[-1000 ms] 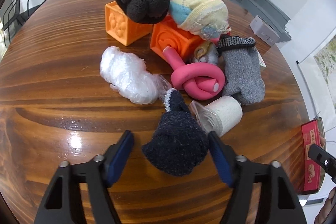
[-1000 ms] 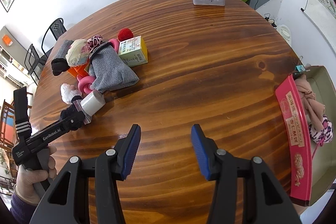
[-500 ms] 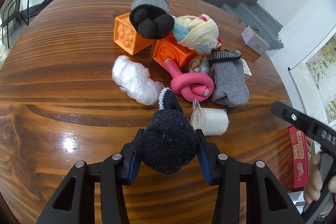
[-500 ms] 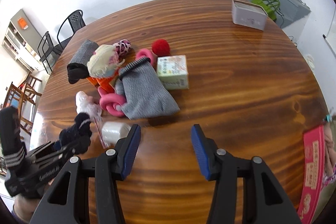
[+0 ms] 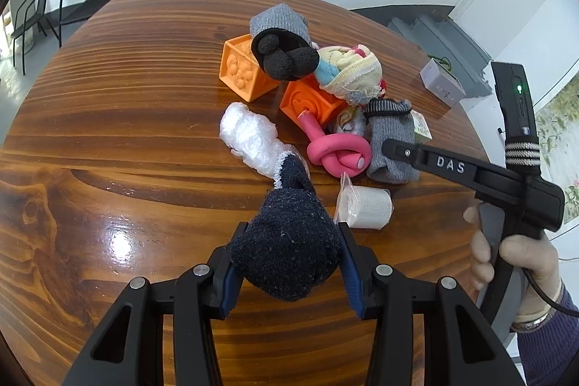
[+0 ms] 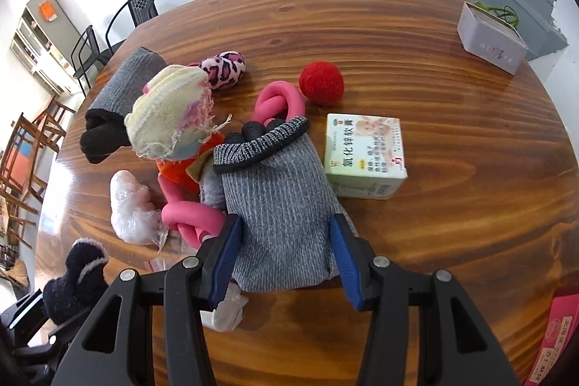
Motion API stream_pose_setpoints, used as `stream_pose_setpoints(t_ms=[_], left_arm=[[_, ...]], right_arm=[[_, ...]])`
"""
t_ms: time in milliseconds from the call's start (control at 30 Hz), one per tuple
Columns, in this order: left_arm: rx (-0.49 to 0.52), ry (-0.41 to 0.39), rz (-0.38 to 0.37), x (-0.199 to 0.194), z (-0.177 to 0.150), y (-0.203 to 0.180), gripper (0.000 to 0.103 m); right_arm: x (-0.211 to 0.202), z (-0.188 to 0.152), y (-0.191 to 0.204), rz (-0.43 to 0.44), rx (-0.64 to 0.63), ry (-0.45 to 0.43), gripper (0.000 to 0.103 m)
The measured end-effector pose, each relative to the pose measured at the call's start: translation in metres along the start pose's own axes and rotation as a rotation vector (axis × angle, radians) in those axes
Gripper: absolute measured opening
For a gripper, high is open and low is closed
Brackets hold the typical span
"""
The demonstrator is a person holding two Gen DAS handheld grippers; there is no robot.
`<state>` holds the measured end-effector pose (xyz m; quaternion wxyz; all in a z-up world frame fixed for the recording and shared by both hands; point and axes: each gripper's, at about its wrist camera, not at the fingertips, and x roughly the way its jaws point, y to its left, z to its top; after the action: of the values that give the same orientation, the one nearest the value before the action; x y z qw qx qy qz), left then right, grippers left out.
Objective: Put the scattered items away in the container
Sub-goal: 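Grasp the navy knit sock with the left gripper while the right grasps the grey mitten, then carry the sock and mitten into the pink-rimmed box and open both grippers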
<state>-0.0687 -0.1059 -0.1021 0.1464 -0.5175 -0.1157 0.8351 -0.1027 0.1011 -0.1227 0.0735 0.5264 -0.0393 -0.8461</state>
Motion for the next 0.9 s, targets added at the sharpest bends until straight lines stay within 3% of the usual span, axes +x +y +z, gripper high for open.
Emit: stream_pose_setpoints(t_ms=[200, 400, 433, 900], left_arm=[[0.018, 0.006, 0.002, -0.004, -0.003, -0.002, 0.048], [0.036, 0.002, 0.012, -0.006, -0.002, -0.015, 0.048], [0.040, 0.000, 0.014, -0.007, -0.002, -0.018, 0.048], [0.137, -0.021, -0.014, -0.025, -0.013, -0.082, 0.048]], right_arm=[[0.009, 0.006, -0.004, 0.026, -0.007, 0.008, 0.055], [-0.005, 0.001, -0.003, 0.028, -0.033, -0.003, 0.022], [-0.010, -0.001, -0.003, 0.027, -0.037, -0.011, 0.020], [-0.116, -0.043, -0.060, 0.084, 0.090, -0.145, 0.018]])
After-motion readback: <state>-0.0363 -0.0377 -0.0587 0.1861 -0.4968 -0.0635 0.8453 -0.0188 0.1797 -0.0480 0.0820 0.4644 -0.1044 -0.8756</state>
